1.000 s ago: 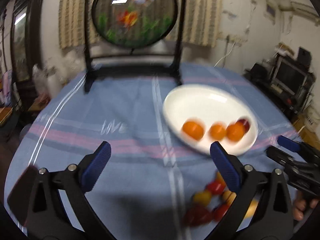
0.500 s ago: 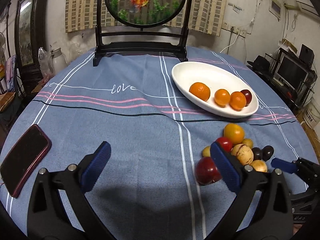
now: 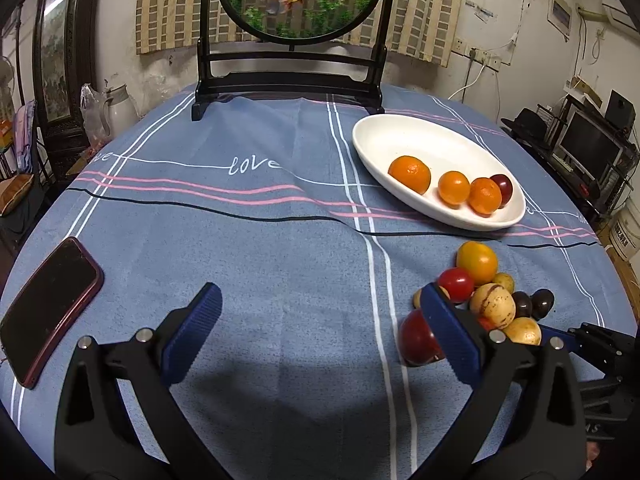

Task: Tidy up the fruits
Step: 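Grasp a pale yellow fruit with the right tool while the left tool grasps a red fruit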

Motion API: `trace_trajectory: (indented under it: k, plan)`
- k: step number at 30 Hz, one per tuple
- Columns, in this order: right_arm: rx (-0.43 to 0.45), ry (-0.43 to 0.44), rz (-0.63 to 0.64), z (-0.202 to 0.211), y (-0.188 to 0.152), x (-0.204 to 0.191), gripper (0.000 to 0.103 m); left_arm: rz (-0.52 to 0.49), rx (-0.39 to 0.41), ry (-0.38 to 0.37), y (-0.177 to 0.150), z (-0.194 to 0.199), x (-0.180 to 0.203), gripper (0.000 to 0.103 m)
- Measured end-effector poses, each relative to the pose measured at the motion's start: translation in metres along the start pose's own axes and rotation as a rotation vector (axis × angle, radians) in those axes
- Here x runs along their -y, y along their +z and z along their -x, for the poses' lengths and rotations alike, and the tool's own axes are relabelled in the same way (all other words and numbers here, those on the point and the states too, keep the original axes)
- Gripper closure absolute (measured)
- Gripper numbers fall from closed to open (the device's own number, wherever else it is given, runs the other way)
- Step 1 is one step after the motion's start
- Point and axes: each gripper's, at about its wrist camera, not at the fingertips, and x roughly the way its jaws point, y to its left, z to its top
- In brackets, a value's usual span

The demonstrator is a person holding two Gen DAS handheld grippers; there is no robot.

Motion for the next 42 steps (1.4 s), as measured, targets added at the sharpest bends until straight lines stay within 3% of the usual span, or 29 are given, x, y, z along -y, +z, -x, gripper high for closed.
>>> trace_trajectory:
  k: [4, 5, 7, 11, 13, 18, 22, 29, 38, 42]
  plan:
    - [0.001, 0.0, -0.026, -0.002, 0.002, 0.004, 0.053, -0.001, 0.006, -0.002, 0.001, 0.001, 0.0, 0.002]
    - [0.001, 0.001, -0.028, -0.002, 0.002, 0.004, 0.061, -0.001, 0.006, -0.001, 0.001, 0.001, 0.0, 0.002]
    - [-0.002, 0.013, -0.035, -0.002, 0.001, 0.006, 0.065, -0.003, 0.003, 0.0, 0.0, 0.0, 0.0, 0.002]
    - [0.041, 0.049, -0.064, 0.01, -0.002, 0.013, 0.065, -0.007, -0.02, -0.027, -0.002, -0.002, 0.001, 0.002]
    - [0.074, 0.042, -0.07, 0.018, -0.002, 0.015, 0.065, -0.026, -0.043, -0.106, -0.004, -0.002, 0.005, 0.002]
    - [0.099, 0.036, -0.086, 0.023, -0.002, 0.019, 0.065, -0.152, -0.042, -0.148, -0.012, 0.0, 0.03, 0.004]
    - [0.096, 0.045, -0.081, 0.023, -0.003, 0.018, 0.065, -0.201, -0.06, -0.189, -0.018, -0.002, 0.042, 0.019]
    - [0.11, 0.052, -0.056, 0.026, -0.004, 0.011, 0.065, -0.183, -0.1, -0.239, -0.019, -0.01, 0.045, 0.045]
    - [0.121, 0.065, -0.052, 0.028, -0.003, 0.01, 0.065, -0.161, -0.188, -0.254, -0.021, -0.03, 0.045, 0.061]
    - [0.126, 0.063, -0.054, 0.029, -0.004, 0.011, 0.065, -0.155, -0.193, -0.265, -0.022, -0.03, 0.046, 0.062]
